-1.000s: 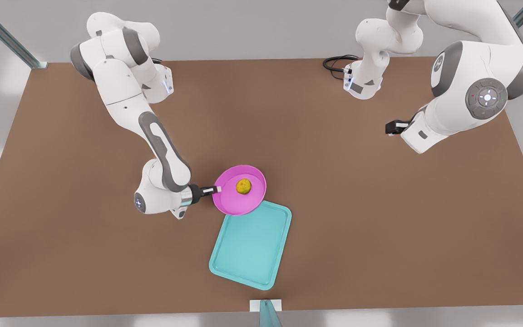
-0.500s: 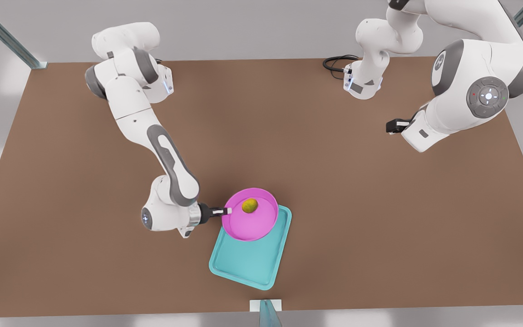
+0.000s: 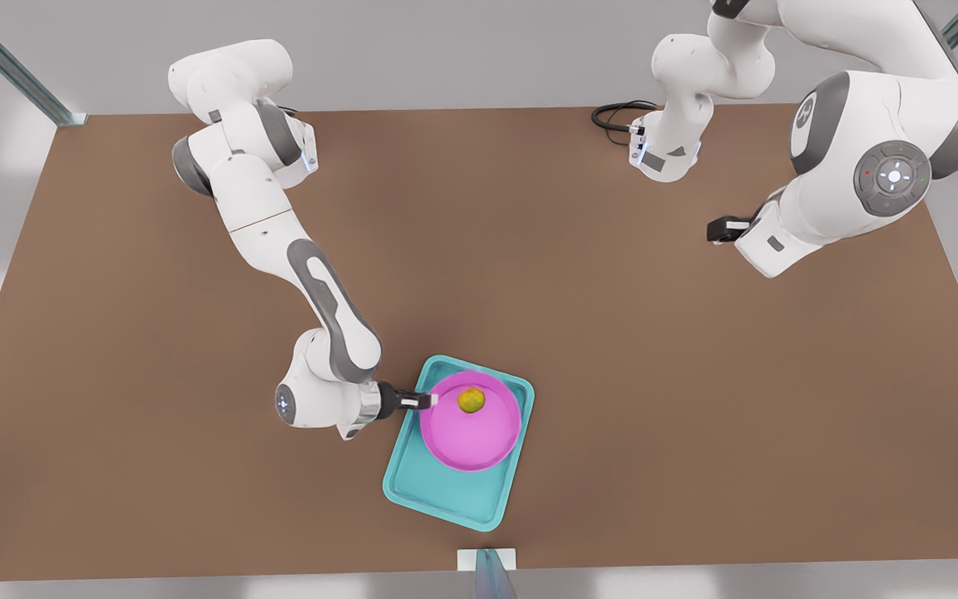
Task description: Place the orange on the plate with the left arm and the plate on the tray with the right arm
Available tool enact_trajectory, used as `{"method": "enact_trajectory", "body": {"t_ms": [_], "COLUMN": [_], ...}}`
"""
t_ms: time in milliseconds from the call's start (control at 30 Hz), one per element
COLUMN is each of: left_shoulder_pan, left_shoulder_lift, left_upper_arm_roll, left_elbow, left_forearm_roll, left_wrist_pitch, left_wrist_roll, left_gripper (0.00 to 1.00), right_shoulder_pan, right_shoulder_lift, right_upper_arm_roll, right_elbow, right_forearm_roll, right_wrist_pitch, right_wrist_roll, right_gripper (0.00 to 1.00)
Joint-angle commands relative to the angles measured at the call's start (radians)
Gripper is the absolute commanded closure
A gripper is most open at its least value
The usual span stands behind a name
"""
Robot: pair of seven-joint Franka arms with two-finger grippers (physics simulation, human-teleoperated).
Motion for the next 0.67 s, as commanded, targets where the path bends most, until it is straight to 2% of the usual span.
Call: {"method": "enact_trajectory", "body": {"t_ms": [0, 67, 133, 200, 267, 300, 333, 400, 467, 633], "left_shoulder_pan": [0.001, 0.001, 0.001, 0.001, 0.003, 0.003, 0.001, 0.003, 0.003, 0.001], "left_shoulder_lift": [-0.002, 0.000, 0.000, 0.026, 0.046, 0.046, 0.046, 0.047, 0.047, 0.049], "left_upper_arm_roll": [0.001, 0.001, -0.001, -0.001, -0.004, -0.006, -0.018, -0.018, -0.016, -0.016], "left_elbow": [0.000, 0.000, 0.000, 0.043, 0.074, 0.074, 0.079, 0.086, 0.086, 0.086], "left_forearm_roll": [0.000, 0.000, 0.000, -0.003, -0.033, -0.033, -0.032, -0.032, -0.030, -0.032], "left_wrist_pitch": [-0.002, -0.002, 0.000, 0.003, -0.002, -0.003, -0.005, -0.006, -0.006, -0.006], "left_wrist_roll": [-0.002, -0.002, -0.002, 0.003, 0.011, 0.011, 0.011, 0.011, 0.011, 0.005], "left_gripper": [0.00, 0.00, 0.00, 0.00, 0.00, 0.00, 0.00, 0.00, 0.00, 0.00], "right_shoulder_pan": [0.000, -0.012, -0.106, -0.250, -0.382, -0.432, -0.480, -0.466, -0.458, -0.458], "right_shoulder_lift": [-0.013, -0.071, -0.227, -0.338, -0.453, -0.525, -0.631, -0.798, -0.890, -0.904], "right_upper_arm_roll": [0.002, 0.000, -0.001, -0.023, -0.021, -0.021, -0.023, -0.023, -0.021, -0.021], "right_elbow": [0.003, 0.000, -0.070, -0.076, -0.073, -0.070, -0.078, -0.075, -0.099, -0.115], "right_forearm_roll": [0.000, -0.005, -0.039, -0.315, -0.805, -0.862, -0.893, -0.938, -0.933, -0.928], "right_wrist_pitch": [0.005, -0.010, -0.039, -0.318, -0.616, -0.690, -0.725, -0.812, -0.834, -0.840], "right_wrist_roll": [0.144, 0.142, 0.144, 0.142, 0.046, -0.048, -0.092, -0.094, -0.097, -0.112], "right_gripper": [0.00, 0.00, 0.00, 0.00, 0.00, 0.00, 0.00, 0.00, 0.00, 0.00]}}
